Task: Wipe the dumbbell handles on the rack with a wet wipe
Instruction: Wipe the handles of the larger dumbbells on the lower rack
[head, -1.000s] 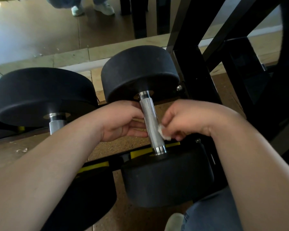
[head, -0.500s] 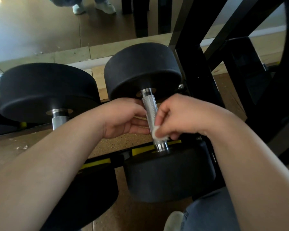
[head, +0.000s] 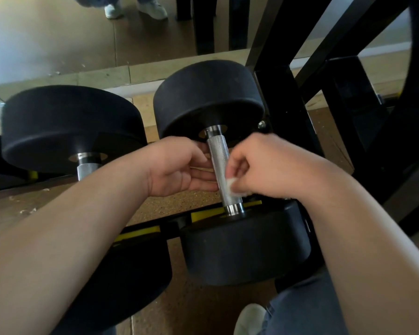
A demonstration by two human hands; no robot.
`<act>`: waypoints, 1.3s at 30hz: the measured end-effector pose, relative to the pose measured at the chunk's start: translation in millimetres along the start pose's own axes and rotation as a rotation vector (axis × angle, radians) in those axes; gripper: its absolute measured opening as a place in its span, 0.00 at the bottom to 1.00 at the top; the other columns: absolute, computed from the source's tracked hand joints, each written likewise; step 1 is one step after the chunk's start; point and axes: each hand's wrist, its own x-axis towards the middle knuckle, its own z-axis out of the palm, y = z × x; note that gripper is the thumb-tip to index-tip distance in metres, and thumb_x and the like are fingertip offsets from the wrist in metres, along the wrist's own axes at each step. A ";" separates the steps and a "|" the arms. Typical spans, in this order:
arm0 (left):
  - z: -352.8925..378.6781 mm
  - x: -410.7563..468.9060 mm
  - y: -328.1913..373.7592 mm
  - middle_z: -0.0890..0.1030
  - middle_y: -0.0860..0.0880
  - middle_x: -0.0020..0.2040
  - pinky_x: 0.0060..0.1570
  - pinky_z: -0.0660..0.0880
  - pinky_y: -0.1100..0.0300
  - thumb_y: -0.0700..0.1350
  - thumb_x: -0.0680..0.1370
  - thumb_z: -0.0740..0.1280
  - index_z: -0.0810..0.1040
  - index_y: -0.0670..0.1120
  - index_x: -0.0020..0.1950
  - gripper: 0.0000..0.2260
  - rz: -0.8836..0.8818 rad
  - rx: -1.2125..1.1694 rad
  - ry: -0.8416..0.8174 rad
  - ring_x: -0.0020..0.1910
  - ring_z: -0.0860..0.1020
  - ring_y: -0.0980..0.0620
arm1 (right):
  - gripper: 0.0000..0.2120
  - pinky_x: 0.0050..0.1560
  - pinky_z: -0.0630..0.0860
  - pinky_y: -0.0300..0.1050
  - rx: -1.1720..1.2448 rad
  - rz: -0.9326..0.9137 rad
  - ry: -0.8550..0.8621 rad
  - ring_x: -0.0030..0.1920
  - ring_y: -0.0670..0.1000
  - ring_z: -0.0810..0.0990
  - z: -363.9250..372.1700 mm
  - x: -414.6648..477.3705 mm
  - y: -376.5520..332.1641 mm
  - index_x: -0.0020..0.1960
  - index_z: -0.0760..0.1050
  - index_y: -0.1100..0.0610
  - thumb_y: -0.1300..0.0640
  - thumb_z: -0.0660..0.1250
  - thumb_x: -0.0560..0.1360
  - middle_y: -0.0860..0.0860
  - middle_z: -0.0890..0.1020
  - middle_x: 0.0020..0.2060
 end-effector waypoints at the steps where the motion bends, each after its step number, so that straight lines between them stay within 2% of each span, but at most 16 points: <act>1: 0.5 0.4 -0.2 0.86 0.38 0.55 0.51 0.83 0.48 0.31 0.82 0.52 0.80 0.42 0.62 0.19 -0.003 -0.013 0.008 0.54 0.85 0.40 | 0.10 0.46 0.79 0.39 -0.034 0.031 -0.090 0.42 0.41 0.82 1.1 -2.6 -0.2 0.44 0.81 0.44 0.56 0.79 0.71 0.43 0.83 0.41; 3: 0.7 1.4 -0.5 0.86 0.38 0.55 0.51 0.83 0.47 0.31 0.82 0.52 0.79 0.42 0.63 0.19 -0.007 -0.018 0.015 0.53 0.85 0.40 | 0.10 0.44 0.80 0.42 0.006 0.070 -0.146 0.41 0.44 0.83 3.2 -1.5 1.9 0.43 0.81 0.46 0.58 0.79 0.70 0.45 0.83 0.40; 4: 0.1 1.5 -0.7 0.86 0.38 0.55 0.52 0.83 0.47 0.31 0.82 0.52 0.79 0.42 0.64 0.19 -0.007 -0.010 0.011 0.54 0.85 0.40 | 0.09 0.43 0.81 0.43 0.107 0.082 -0.124 0.40 0.46 0.84 3.4 0.9 3.9 0.43 0.81 0.47 0.60 0.79 0.70 0.46 0.84 0.39; 7: -1.8 2.5 -1.6 0.86 0.42 0.55 0.55 0.81 0.48 0.31 0.82 0.54 0.78 0.44 0.66 0.19 -0.001 0.033 -0.001 0.55 0.85 0.43 | 0.10 0.40 0.82 0.41 0.496 0.155 0.031 0.42 0.48 0.86 5.5 13.4 12.1 0.47 0.82 0.51 0.65 0.76 0.73 0.50 0.85 0.42; 11: -2.3 11.0 -8.0 0.87 0.48 0.50 0.56 0.81 0.46 0.30 0.82 0.54 0.77 0.47 0.67 0.21 -0.017 0.035 0.042 0.53 0.86 0.47 | 0.11 0.49 0.85 0.47 0.683 0.170 0.259 0.47 0.50 0.87 17.9 38.1 17.8 0.50 0.81 0.51 0.67 0.71 0.76 0.51 0.86 0.46; 13: -0.6 16.3 -12.8 0.87 0.47 0.53 0.53 0.83 0.47 0.30 0.82 0.55 0.78 0.47 0.66 0.21 -0.019 0.043 0.040 0.54 0.86 0.46 | 0.13 0.52 0.85 0.52 0.726 0.173 0.166 0.48 0.51 0.88 20.4 43.9 19.8 0.52 0.82 0.52 0.69 0.68 0.78 0.53 0.88 0.46; 15: 2.8 20.8 -16.7 0.86 0.45 0.57 0.53 0.83 0.50 0.32 0.83 0.56 0.79 0.47 0.64 0.18 -0.010 0.063 0.026 0.56 0.85 0.45 | 0.16 0.54 0.84 0.54 0.753 0.190 -0.036 0.49 0.54 0.88 23.2 43.9 23.5 0.54 0.83 0.57 0.73 0.62 0.79 0.56 0.88 0.47; 19: 0.2 24.5 -22.7 0.86 0.41 0.57 0.56 0.82 0.51 0.34 0.84 0.58 0.79 0.44 0.64 0.14 -0.094 0.135 -0.050 0.57 0.85 0.43 | 0.18 0.57 0.83 0.59 0.588 0.270 -0.313 0.53 0.63 0.85 32.7 39.4 31.5 0.56 0.79 0.65 0.78 0.57 0.75 0.66 0.84 0.52; 21: -4.7 25.5 -25.7 0.84 0.39 0.59 0.56 0.82 0.52 0.32 0.83 0.58 0.78 0.43 0.67 0.17 -0.161 0.177 -0.072 0.57 0.85 0.44 | 0.18 0.51 0.85 0.54 0.645 0.262 -0.308 0.47 0.60 0.86 34.9 40.3 30.9 0.55 0.78 0.65 0.79 0.56 0.75 0.63 0.85 0.46; 23: -7.2 28.0 -25.0 0.84 0.40 0.60 0.53 0.83 0.54 0.30 0.81 0.57 0.80 0.44 0.66 0.19 -0.128 0.127 -0.017 0.53 0.86 0.47 | 0.21 0.45 0.85 0.49 0.901 0.259 -0.247 0.42 0.54 0.88 32.2 45.3 28.1 0.55 0.79 0.63 0.79 0.54 0.76 0.57 0.87 0.40; 25: -4.5 28.4 -20.0 0.87 0.44 0.55 0.46 0.84 0.58 0.31 0.82 0.57 0.82 0.45 0.61 0.18 -0.022 0.035 0.045 0.48 0.86 0.51 | 0.21 0.45 0.85 0.48 1.166 0.226 -0.159 0.45 0.54 0.88 27.4 51.7 28.5 0.60 0.79 0.63 0.78 0.54 0.78 0.57 0.88 0.43; 27: -1.6 27.9 -14.2 0.87 0.47 0.53 0.43 0.83 0.60 0.34 0.82 0.61 0.83 0.45 0.60 0.14 0.064 -0.036 0.089 0.48 0.87 0.53 | 0.19 0.47 0.85 0.47 1.278 0.200 -0.108 0.49 0.55 0.88 22.6 55.1 30.8 0.63 0.79 0.64 0.76 0.57 0.79 0.59 0.88 0.48; 32: -2.2 25.6 -14.4 0.86 0.42 0.55 0.47 0.84 0.58 0.39 0.82 0.64 0.81 0.40 0.64 0.12 0.034 -0.084 0.069 0.53 0.86 0.48 | 0.19 0.56 0.83 0.47 1.079 0.174 -0.160 0.54 0.53 0.87 15.7 48.7 37.6 0.59 0.84 0.58 0.72 0.60 0.79 0.55 0.88 0.52; 34: -1.1 25.3 -13.6 0.86 0.41 0.56 0.49 0.84 0.58 0.41 0.83 0.64 0.80 0.39 0.64 0.12 0.051 -0.142 0.057 0.53 0.86 0.47 | 0.19 0.54 0.82 0.46 1.061 0.197 -0.109 0.53 0.53 0.86 15.3 49.1 39.3 0.57 0.85 0.57 0.71 0.60 0.79 0.54 0.88 0.50; 36: -0.2 27.6 -13.1 0.86 0.41 0.56 0.50 0.84 0.58 0.39 0.83 0.64 0.80 0.39 0.65 0.12 0.096 -0.211 0.080 0.54 0.85 0.47 | 0.18 0.50 0.82 0.45 1.094 0.206 -0.049 0.49 0.51 0.87 16.2 50.2 38.0 0.57 0.84 0.57 0.71 0.59 0.79 0.53 0.88 0.47; 39: -3.2 27.4 -13.5 0.86 0.45 0.56 0.50 0.83 0.62 0.34 0.83 0.62 0.82 0.41 0.62 0.12 0.109 -0.123 0.042 0.53 0.86 0.52 | 0.18 0.55 0.81 0.49 1.062 0.207 -0.003 0.52 0.53 0.87 19.0 51.8 35.9 0.60 0.83 0.56 0.70 0.59 0.79 0.53 0.88 0.48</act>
